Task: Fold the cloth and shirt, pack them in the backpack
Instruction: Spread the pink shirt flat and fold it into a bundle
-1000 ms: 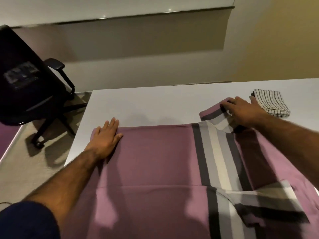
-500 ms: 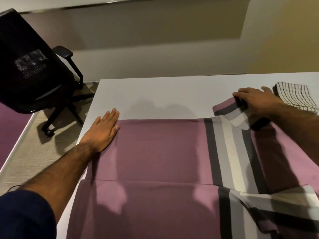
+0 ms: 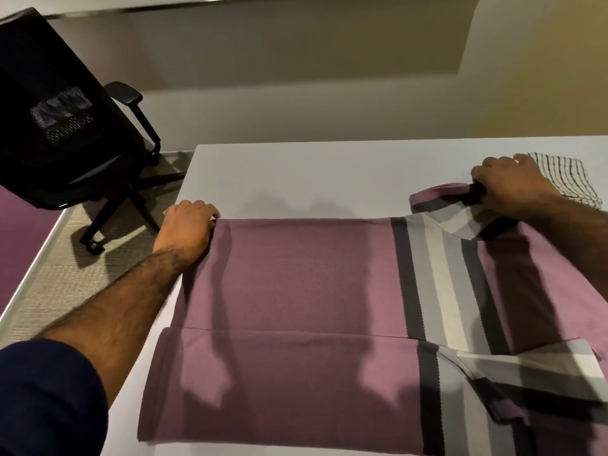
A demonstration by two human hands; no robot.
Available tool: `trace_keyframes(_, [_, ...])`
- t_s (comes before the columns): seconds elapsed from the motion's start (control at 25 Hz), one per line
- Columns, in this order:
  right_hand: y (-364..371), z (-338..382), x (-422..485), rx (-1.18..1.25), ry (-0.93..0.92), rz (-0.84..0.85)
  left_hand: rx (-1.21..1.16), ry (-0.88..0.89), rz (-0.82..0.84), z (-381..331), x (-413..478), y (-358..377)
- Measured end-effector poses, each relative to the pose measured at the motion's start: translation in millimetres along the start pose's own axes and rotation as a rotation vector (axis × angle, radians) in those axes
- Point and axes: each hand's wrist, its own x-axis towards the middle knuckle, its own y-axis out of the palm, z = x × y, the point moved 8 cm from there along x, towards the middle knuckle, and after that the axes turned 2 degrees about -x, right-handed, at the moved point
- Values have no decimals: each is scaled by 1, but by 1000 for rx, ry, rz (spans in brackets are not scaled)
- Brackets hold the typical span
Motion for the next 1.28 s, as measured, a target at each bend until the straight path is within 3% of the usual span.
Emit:
trace_keyframes(0.28, [-46, -6, -58, 86, 39, -123, -2, 56, -82, 6, -25, -29])
trace_keyframes(0.64, [-102, -28, -206, 160, 54, -327, -114, 80, -220, 7, -107, -74])
trace_keyframes(0.76, [-94, -22, -256, 132, 54, -300, -56, 96, -194, 21, -135, -66])
trace_keyframes(1.0, [-47, 25, -348, 110, -123, -223, -55, 155, -82, 21, -197, -27])
trace_keyframes(1.28, [-10, 31, -360, 103, -119, -75, -71, 144, 21, 27, -228, 6])
